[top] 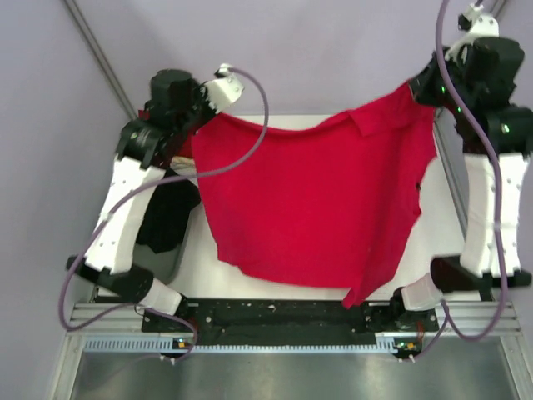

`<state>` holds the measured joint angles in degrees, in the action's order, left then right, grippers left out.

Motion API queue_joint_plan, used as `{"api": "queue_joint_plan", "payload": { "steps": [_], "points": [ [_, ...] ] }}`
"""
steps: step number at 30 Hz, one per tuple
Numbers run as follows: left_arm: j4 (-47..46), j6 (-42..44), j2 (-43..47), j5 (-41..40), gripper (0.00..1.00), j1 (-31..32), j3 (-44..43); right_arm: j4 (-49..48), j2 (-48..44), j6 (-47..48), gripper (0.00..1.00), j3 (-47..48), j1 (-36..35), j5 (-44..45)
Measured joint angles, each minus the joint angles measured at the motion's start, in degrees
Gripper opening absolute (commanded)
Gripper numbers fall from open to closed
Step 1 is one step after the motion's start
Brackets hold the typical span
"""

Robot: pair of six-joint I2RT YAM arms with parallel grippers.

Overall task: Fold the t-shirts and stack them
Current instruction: Flatten out the tshirt

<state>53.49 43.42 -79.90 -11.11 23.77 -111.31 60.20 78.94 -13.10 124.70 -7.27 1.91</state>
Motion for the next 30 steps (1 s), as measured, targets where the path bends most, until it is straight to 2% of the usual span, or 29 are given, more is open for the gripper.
{"api": "queue_joint_plan", "payload": {
  "steps": [4,7,10,14,17,20,22,26,30],
  "points": [
    [-7.0,1.5,-15.3,-4.3,0.0,-1.6,-11.9,-5.1,19.4,-2.4,0.0,16.1,6.6,-7.0],
    [-15.2,3.5,-24.2,-7.8,0.0,-3.2,-20.4,-10.2,28.3,-6.7,0.0,22.7,12.3,-9.5],
    [-24.0,6.3,-29.1,-9.7,0.0,-4.1,-23.9,-14.3,29.6,-9.6,0.0,21.4,15.5,-11.2],
    [-30.0,8.9,-31.3,-10.2,0.0,-4.0,-24.6,-19.3,27.5,-9.5,0.0,20.3,16.2,-11.8],
    [-32.4,9.7,-30.9,-10.4,0.0,-4.2,-23.0,-22.1,20.9,-7.3,0.0,13.0,15.7,-12.2],
    [-34.4,10.4,-28.2,-9.6,0.0,-4.3,-16.5,-24.1,11.5,-5.3,0.0,0.8,15.8,-12.7],
    [-33.2,10.6,-25.6,-8.1,0.0,-4.3,-10.6,-25.2,3.8,-4.3,0.0,-10.8,15.8,-13.9],
    [-29.5,10.3,-18.4,-4.4,0.0,-4.4,4.6,-26.5,-11.1,-3.6,0.0,-36.7,15.8,-16.1],
    [-26.2,9.1,-9.0,-1.5,0.0,-4.6,24.6,-24.8,-21.0,-4.5,0.0,-58.8,15.1,-17.5]
  ]
}}
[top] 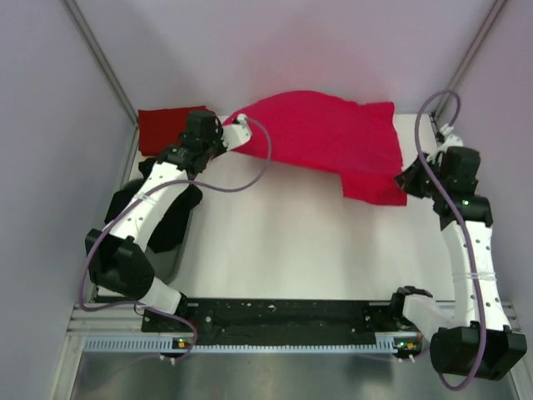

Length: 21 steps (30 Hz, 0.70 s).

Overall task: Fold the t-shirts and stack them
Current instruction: Flatten out the tshirt, then fold the flattened tshirt in 1/3 of the way

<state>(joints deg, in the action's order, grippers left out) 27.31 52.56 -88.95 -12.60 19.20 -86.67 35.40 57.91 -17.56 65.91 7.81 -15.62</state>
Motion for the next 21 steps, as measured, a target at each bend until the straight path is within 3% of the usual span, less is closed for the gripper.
{"api": "queue_joint_plan", "payload": {
  "steps": [3,9,16,21],
  "points": [
    [3.6,-1.8,4.0,1.2,0.0,0.0,12.0,1.9,-3.9,-2.1,0.0,-12.0,-2.2,-0.3],
    [7.8,-6.9,5.5,2.9,0.0,0.0,30.2,3.1,-7.1,-8.7,0.0,-26.2,-6.3,-0.6],
    [11.5,-11.9,8.1,6.2,0.0,0.0,37.3,2.4,-7.5,-13.0,0.0,-31.4,-6.3,0.8],
    [9.5,-13.7,7.1,6.3,0.0,-0.1,36.3,-3.6,0.2,-11.1,0.0,-30.8,-6.3,0.8]
  ]
}}
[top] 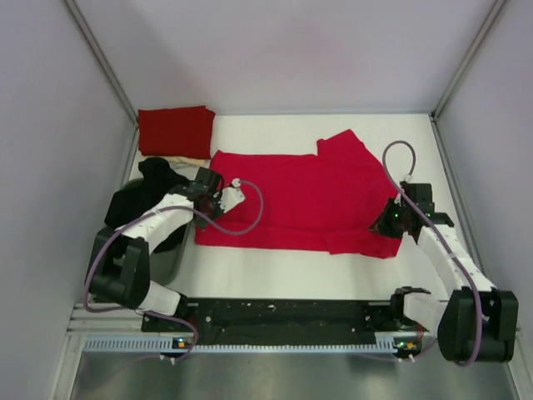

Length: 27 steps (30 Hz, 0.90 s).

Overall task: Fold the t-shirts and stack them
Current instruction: Fold the flattened tshirt in 1/3 of the way

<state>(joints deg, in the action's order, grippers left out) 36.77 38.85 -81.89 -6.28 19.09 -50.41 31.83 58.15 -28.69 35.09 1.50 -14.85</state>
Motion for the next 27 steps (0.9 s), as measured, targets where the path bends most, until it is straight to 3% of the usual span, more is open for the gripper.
{"api": "queue_joint_plan", "payload": {
  "steps": [8,23,25,27],
  "points": [
    [-4.7,-1.3,-8.8,-2.8,0.0,-0.1,-5.6,-4.6,15.8,7.5,0.0,8.2,0.0,2.2],
    [-9.4,-1.7,-16.5,-6.3,0.0,-0.2,-9.9,-6.4,28.5,14.1,0.0,16.2,0.0,3.7],
    [-9.6,-1.6,-16.5,-6.4,0.0,-0.2,-9.9,-6.4,29.1,14.4,0.05,16.6,0.0,3.9],
    [-10.0,-1.5,-16.7,-6.7,0.02,-0.2,-9.9,-6.0,30.0,14.7,0.2,17.4,0.0,4.2]
  ]
}}
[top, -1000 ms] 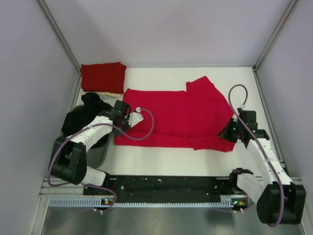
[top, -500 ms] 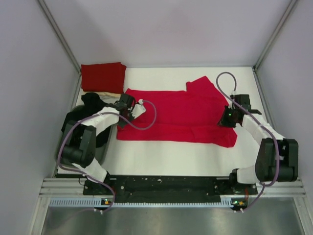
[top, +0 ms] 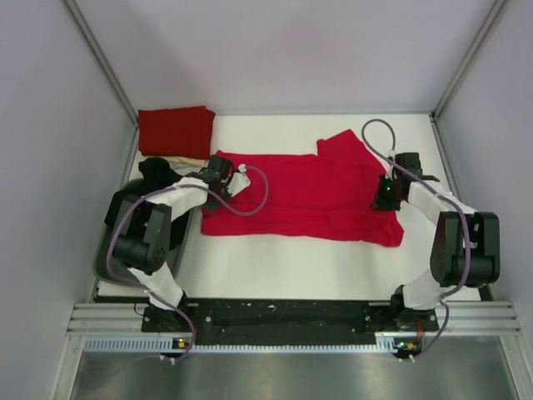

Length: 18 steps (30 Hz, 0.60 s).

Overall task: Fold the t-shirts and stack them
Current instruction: Fold the flattened tshirt in 1/3 of the way

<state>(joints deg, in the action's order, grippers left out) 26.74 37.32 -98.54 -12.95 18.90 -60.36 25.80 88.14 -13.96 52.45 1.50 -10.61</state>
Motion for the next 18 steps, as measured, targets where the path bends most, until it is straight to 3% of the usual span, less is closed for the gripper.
{"api": "queue_joint_plan", "payload": {
  "steps": [2,3,6,11,15,18],
  "points": [
    [-0.2,0.2,-0.5,-0.2,0.14,0.0,-0.3,0.2,1.5,0.4,0.37,1.5,0.0,0.4],
    [-0.2,0.2,-1.1,-0.5,0.23,0.0,-0.8,0.3,2.5,0.5,0.41,2.8,0.0,0.7],
    [-0.1,0.4,-2.9,-1.9,0.34,0.0,-3.0,1.9,5.3,0.5,0.53,7.3,0.0,3.4],
    [1.2,1.4,-0.7,-1.3,0.36,-0.1,-5.6,6.2,1.4,-2.9,0.53,9.8,3.3,7.9],
    [4.7,5.8,8.2,5.5,0.37,0.0,-3.0,8.2,-10.1,-7.3,0.55,2.7,9.0,8.0],
    [7.4,9.6,13.7,9.9,0.42,0.3,0.6,10.8,-18.3,-10.0,0.57,-4.2,9.3,7.5]
  ]
}}
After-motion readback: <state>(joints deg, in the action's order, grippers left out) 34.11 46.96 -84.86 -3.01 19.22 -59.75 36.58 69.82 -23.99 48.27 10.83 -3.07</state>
